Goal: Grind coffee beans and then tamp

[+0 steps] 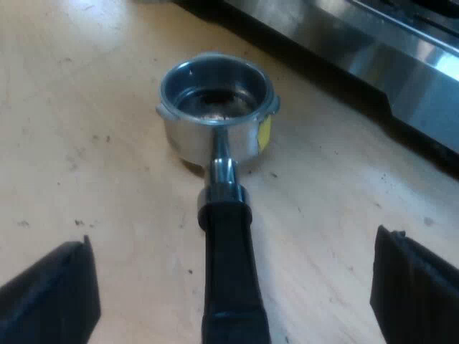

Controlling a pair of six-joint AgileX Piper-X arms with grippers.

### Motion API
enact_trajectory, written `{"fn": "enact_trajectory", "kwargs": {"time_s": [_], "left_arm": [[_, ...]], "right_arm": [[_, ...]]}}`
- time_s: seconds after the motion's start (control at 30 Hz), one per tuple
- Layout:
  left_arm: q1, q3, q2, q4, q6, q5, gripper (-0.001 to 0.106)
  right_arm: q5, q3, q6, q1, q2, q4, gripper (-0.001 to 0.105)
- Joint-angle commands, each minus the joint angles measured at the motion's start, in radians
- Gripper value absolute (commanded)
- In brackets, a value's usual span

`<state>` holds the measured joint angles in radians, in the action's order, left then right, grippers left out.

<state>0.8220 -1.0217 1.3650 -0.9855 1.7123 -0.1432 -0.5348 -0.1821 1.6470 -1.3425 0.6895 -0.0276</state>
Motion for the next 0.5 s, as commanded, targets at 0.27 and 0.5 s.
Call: {"fn": "enact_trajectory", "kwargs": {"time_s": [0.27,0.5], "left_arm": [[0.001,-0.008,0.056,0.034,0.011,-0.013,0.000],[0.001,-0.008,0.069,0.070,0.011,-0.018,0.000]], "right_arm": [[0.002,-0.003,0.019,0.003,-0.001,-0.049,0.078],[0.002,-0.003,0.019,0.003,-0.001,-0.051,0.078]]}}
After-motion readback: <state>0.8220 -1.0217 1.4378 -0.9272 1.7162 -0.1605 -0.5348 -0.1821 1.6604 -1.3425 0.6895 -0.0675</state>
